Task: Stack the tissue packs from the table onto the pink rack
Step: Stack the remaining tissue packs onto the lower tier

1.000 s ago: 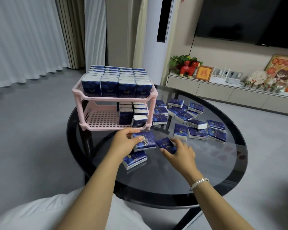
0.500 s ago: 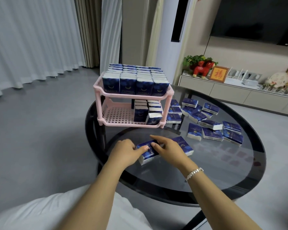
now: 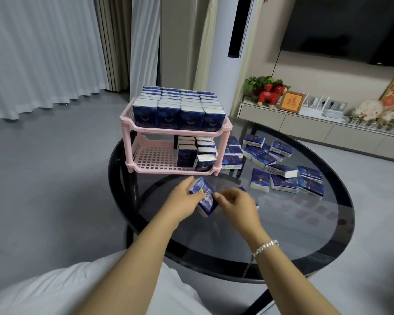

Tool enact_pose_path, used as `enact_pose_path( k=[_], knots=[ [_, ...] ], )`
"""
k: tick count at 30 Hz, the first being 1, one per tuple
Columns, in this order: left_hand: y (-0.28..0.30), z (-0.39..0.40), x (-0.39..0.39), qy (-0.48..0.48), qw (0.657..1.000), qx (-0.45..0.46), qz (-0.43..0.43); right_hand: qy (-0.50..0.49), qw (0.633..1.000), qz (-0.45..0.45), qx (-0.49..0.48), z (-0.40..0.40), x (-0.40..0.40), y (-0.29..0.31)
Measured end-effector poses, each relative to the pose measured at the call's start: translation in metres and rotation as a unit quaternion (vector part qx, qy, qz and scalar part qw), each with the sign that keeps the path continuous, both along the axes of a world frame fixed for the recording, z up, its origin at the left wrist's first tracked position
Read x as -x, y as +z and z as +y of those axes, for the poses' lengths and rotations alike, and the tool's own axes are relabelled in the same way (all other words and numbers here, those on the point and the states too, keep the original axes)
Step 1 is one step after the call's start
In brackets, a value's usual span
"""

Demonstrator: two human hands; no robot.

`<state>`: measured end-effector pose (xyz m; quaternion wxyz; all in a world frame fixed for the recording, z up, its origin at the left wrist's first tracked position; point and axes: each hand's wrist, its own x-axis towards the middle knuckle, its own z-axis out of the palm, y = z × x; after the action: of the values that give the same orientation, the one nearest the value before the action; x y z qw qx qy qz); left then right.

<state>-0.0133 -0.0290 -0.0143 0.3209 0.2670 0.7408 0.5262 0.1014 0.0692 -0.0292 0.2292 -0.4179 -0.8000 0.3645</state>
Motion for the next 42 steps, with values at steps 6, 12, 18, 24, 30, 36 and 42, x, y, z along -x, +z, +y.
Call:
enact_pose_path(
  k=[6, 12, 18, 24, 30, 36, 42],
  knots=[
    [0.003, 0.011, 0.009, 0.042, 0.998, -0.042, 0.004, -0.069, 0.969, -0.208, -0.118, 0.036, -0.015, 0.009],
    [0.004, 0.021, 0.025, 0.066, 0.996, -0.047, 0.024, -0.020, 0.988, -0.152, 0.010, 0.047, -0.003, 0.003],
    [0.004, 0.032, 0.048, 0.118, 0.986, -0.082, 0.079, 0.004, 0.999, -0.042, -0.034, 0.038, 0.018, 0.007],
    [0.000, 0.043, 0.078, 0.105, 0.985, -0.078, 0.112, 0.028, 0.993, -0.043, -0.110, 0.037, 0.043, 0.016],
    [-0.008, 0.054, 0.093, 0.050, 0.986, -0.088, 0.135, 0.100, 0.987, -0.070, -0.107, 0.045, 0.057, 0.020],
    [-0.011, 0.061, 0.095, 0.056, 0.979, -0.101, 0.166, 0.093, 0.969, -0.045, -0.224, 0.052, 0.062, 0.025],
    [-0.014, 0.068, 0.094, 0.066, 0.971, -0.032, 0.228, 0.093, 0.919, -0.146, -0.355, 0.049, 0.070, 0.031]
  ],
)
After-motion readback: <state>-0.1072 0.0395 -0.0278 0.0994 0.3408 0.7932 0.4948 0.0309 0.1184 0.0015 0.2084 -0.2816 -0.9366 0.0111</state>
